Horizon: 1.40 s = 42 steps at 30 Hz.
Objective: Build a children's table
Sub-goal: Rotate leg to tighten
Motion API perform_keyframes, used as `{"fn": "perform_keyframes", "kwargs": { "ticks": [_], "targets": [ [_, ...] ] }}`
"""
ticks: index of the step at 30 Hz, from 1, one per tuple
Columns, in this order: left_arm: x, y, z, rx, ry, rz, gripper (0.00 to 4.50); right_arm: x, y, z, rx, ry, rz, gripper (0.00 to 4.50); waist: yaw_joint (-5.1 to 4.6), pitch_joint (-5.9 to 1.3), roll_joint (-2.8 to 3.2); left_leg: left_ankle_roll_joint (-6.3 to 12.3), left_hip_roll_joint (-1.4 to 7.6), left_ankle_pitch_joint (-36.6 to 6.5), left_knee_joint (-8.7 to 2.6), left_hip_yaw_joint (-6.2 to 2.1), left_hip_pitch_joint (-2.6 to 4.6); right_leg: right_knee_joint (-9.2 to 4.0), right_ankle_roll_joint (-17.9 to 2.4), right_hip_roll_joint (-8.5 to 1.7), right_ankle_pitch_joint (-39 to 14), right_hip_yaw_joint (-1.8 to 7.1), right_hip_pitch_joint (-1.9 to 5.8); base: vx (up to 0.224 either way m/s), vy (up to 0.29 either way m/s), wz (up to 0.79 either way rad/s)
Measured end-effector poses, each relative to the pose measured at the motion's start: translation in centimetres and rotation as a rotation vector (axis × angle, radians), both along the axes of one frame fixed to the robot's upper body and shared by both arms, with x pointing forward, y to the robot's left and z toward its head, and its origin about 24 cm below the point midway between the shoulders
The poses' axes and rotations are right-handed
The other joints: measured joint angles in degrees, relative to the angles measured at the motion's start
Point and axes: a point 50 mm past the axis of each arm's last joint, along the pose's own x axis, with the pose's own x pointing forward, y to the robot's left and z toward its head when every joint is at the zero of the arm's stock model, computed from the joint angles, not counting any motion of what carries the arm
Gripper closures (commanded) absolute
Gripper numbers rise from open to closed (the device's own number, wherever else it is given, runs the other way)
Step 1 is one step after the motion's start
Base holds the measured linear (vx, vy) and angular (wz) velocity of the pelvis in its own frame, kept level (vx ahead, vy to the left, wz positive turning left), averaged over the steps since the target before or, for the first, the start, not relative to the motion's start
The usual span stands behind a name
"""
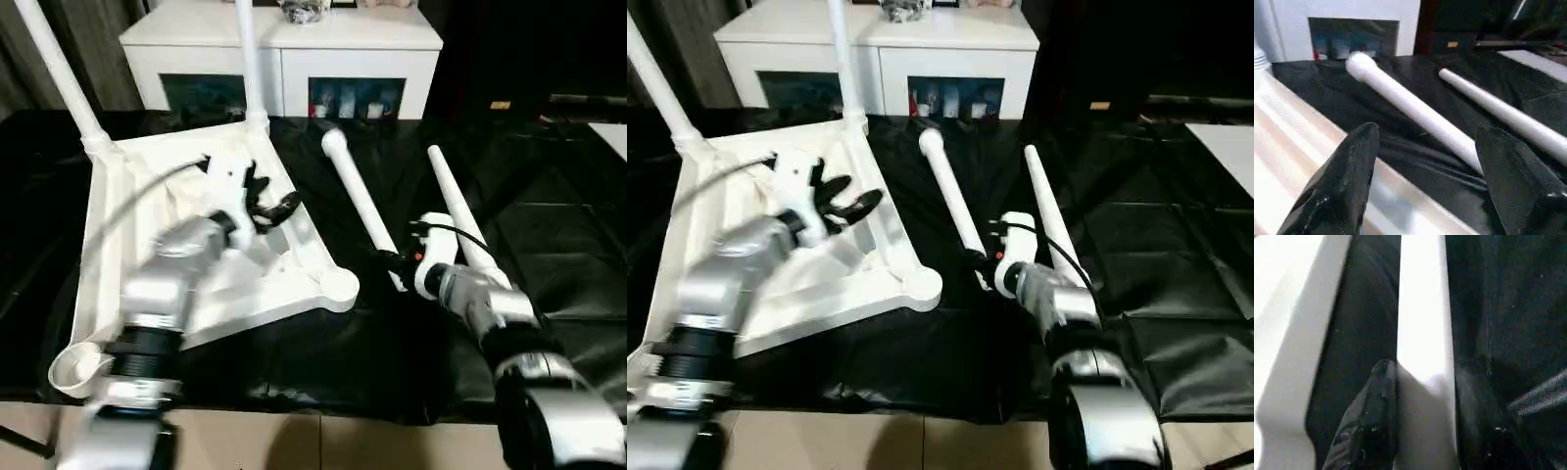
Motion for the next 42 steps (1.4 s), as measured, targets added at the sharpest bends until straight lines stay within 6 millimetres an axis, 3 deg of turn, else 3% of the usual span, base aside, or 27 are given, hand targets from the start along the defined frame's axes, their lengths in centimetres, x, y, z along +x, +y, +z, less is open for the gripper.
{"fn": "perform_keyframes", "kwargs": {
  "ticks": [5, 15, 18, 21, 22, 28, 30, 34, 35, 42],
  "targets": [
    [-0.2, -1.5, -0.2, -0.059, 0.046, -0.028, 0.98, 0.3, 0.3, 1.9, 0.074, -0.116, 0.035, 3.25, 0.04, 0.05, 0.08, 0.18, 0.07, 0.1, 0.24, 0.0, -0.59, 0.21, -0.01, 0.02, 0.01, -0.01, -0.54, 0.0, 0.0, 0.0],
    [0.3, -1.8, 0.3, -0.062, 0.046, -0.015, 0.98, 0.3, 0.5, 4.1, 0.134, -0.295, 0.056, 3.25, 0.58, 0.14, 0.24, 0.25, 0.1, 0.14, 0.41, -0.01, -0.63, 0.26, -0.05, -0.01, 0.03, -0.05, -0.49, 0.0, 0.0, 0.0],
    [0.1, -2.5, 0.3, -0.187, 0.1, -0.052, 0.71, -0.3, 1.2, 4.9, 0.15, -0.358, 0.135, 3.25, 1.01, 0.14, 0.23, 0.28, 0.1, 0.13, 0.41, -0.01, -0.66, 0.27, -0.04, -0.01, 0.03, -0.06, -0.53, 0.0, 0.0, 0.0],
    [-0.7, -4.1, 1.4, -0.496, 0.161, -0.182, 0.53, -1.2, 2.8, 5.7, 0.174, -0.427, 0.233, 3.25, 1.44, 0.18, 0.19, 0.29, 0.11, 0.13, 0.43, -0.01, -0.68, 0.3, -0.05, -0.01, 0.03, -0.06, -0.56, 0.0, 0.0, 0.0],
    [-0.7, -4.5, 1.9, -0.518, 0.158, -0.206, 0.27, -1.3, 3.4, 5.9, 0.18, -0.439, 0.263, 3.25, 1.47, 0.18, 0.19, 0.29, 0.11, 0.14, 0.44, -0.01, -0.68, 0.33, -0.05, -0.01, 0.03, -0.06, -0.57, 0.0, 0.0, 0.0],
    [-0.4, -3.8, 2.6, -0.582, 0.144, -0.183, 0.0, -2.5, 5.9, 6.9, 0.202, -0.501, 0.373, 3.25, 1.63, 0.19, 0.22, 0.1, 0.12, 0.04, 0.46, -0.02, -0.56, 0.28, -0.05, -0.01, 0.04, -0.06, -0.38, 0.0, 0.0, 0.0],
    [-0.4, -4.0, 2.4, -0.577, 0.157, -0.172, 0.0, -2.9, 7.0, 6.8, 0.216, -0.496, 0.417, 3.25, 1.64, 0.19, 0.22, 0.1, 0.12, 0.04, 0.45, -0.02, -0.58, 0.27, -0.05, -0.01, 0.04, -0.06, -0.39, 0.0, 0.0, 0.0],
    [-0.2, -3.7, 2.1, -0.548, 0.171, -0.135, 0.0, -3.2, 7.2, 7.0, 0.216, -0.501, 0.428, 3.25, 1.87, 0.19, 0.22, 0.11, 0.11, 0.04, 0.46, -0.05, -0.64, 0.25, -0.04, -0.01, 0.04, -0.08, -0.39, 0.0, 0.0, 0.0],
    [-0.1, -3.5, 2.0, -0.546, 0.177, -0.118, 0.28, -3.1, 7.2, 7.1, 0.215, -0.503, 0.42, 3.25, 1.84, 0.19, 0.22, 0.11, 0.11, 0.04, 0.46, -0.05, -0.64, 0.24, -0.04, -0.02, 0.04, -0.07, -0.38, 0.0, 0.0, 0.0],
    [0.0, -3.3, 1.9, -0.547, 0.188, -0.089, 0.85, -2.8, 6.7, 7.1, 0.208, -0.495, 0.343, 3.25, 1.73, 0.19, 0.22, 0.1, 0.11, 0.04, 0.46, -0.05, -0.63, 0.25, -0.04, -0.01, 0.04, -0.08, -0.39, 0.0, 0.0, 0.0]
  ]
}}
